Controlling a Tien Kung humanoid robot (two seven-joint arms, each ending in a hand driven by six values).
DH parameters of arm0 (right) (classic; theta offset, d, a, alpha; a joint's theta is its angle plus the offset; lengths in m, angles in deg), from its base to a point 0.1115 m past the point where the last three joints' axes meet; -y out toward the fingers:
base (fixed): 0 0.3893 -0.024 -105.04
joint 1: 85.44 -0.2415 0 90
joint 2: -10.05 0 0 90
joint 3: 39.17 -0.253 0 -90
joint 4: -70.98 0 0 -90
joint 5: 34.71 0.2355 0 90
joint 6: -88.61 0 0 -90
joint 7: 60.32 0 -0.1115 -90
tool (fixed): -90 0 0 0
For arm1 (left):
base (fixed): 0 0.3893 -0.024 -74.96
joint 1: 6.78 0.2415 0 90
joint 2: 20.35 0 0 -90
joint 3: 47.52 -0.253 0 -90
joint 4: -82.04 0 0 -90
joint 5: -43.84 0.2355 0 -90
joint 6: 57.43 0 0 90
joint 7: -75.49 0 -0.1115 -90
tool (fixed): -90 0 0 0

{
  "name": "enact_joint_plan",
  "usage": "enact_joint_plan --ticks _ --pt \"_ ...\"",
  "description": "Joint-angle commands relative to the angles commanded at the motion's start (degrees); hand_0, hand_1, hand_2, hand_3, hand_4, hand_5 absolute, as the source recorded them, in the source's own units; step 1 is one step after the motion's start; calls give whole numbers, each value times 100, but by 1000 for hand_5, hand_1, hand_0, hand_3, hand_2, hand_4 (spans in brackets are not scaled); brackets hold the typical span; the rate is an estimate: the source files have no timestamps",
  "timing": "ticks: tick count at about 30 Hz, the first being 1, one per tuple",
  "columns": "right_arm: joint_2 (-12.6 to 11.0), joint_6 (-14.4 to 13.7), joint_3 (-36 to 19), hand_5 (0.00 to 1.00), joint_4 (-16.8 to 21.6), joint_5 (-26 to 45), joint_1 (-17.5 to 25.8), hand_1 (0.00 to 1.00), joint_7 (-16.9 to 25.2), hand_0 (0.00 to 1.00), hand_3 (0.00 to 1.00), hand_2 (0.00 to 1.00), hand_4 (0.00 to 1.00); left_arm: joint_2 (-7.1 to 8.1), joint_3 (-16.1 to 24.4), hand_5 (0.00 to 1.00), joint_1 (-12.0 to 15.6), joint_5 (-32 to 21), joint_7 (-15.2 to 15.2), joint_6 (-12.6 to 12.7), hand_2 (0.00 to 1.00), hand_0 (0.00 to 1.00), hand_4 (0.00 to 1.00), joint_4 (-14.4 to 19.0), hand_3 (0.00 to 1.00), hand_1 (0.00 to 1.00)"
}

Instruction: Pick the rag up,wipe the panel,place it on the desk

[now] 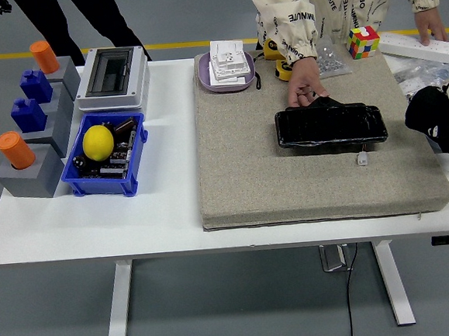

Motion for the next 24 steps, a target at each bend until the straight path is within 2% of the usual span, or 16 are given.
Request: enact_joint_plan --ticks 9,15,24 --pt "339 16 -434 126 -179 -164 202 362 -74 283 427 420 998 43 -11 472 73 28 -10 -12 736 643 599 0 564 693" --pt "504 16 -368 125 -158 -166 242 365 -151 286 427 420 998 101 -47 472 69 48 -27 -15 736 643 598 0 564 692" --pt "586 13 -225 124 -145 -111 304 364 -216 286 426 420 998 134 -37 471 121 81 -17 -17 736 643 599 0 564 693"
